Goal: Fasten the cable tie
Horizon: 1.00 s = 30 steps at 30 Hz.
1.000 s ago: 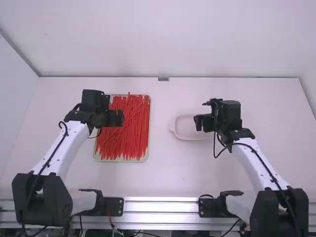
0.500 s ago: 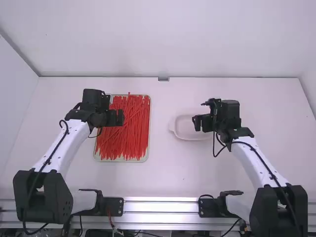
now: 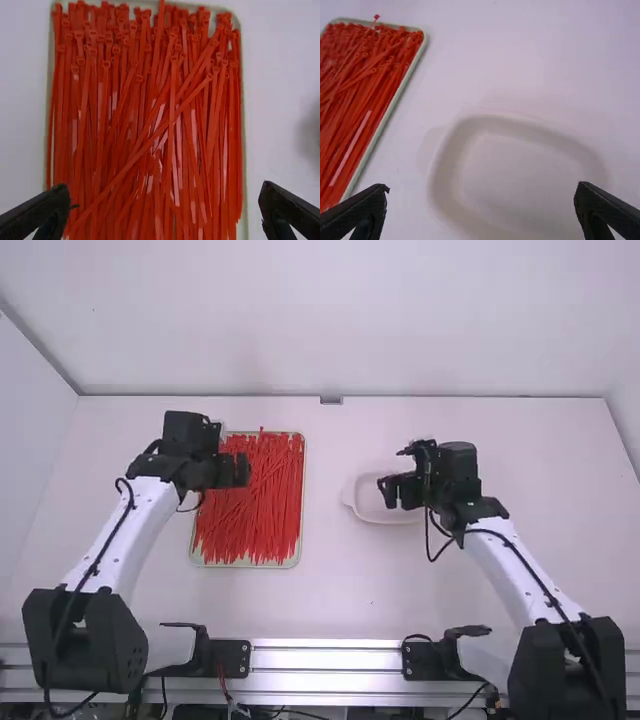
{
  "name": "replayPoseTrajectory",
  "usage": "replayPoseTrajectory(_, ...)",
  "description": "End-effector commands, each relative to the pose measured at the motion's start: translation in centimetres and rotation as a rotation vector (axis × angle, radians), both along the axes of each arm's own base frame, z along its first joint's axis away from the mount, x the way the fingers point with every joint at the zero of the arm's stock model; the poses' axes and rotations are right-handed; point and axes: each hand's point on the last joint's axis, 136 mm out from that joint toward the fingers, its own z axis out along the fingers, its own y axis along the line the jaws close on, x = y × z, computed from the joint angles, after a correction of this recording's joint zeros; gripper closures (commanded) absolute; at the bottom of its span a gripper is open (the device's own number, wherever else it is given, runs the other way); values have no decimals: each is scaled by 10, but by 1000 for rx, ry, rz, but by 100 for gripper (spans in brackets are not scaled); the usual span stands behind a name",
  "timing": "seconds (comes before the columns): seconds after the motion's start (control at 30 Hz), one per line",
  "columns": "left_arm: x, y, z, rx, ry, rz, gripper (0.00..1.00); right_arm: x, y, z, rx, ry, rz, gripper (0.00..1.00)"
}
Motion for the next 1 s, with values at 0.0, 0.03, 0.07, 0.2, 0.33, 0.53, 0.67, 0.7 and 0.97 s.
replayPoseTrajectory(0.0, 8, 1, 16, -2, -34, 10, 1, 3, 9, 30, 22, -77, 23, 0)
replayPoseTrajectory(0.03, 10, 1, 21, -2, -44, 10, 1, 1, 13, 34, 24, -86, 36, 0)
replayPoseTrajectory(0.07, 12, 1, 24, -2, -55, 10, 1, -1, 17, 37, 26, -95, 47, 0)
replayPoseTrajectory(0.2, 27, -2, 35, -16, -126, -3, 1, -8, 32, 42, 34, -110, 91, 0)
replayPoseTrajectory(0.33, 42, -5, 39, -39, -171, 4, 1, -11, 42, 44, 37, -116, 122, 0)
replayPoseTrajectory(0.53, 60, -11, 23, -60, -147, -26, 1, -18, 59, 46, 39, -125, 174, 0)
replayPoseTrajectory(0.67, 76, -14, 3, -56, -102, -63, 1, -14, 63, 53, 51, -162, 181, 0)
replayPoseTrajectory(0.7, 81, -17, -4, -57, -86, -69, 1, -12, 63, 55, 53, -172, 181, 0)
replayPoseTrajectory(0.97, 106, -18, -32, -27, -49, -103, 1, 1, 76, 54, 118, -198, 231, 0)
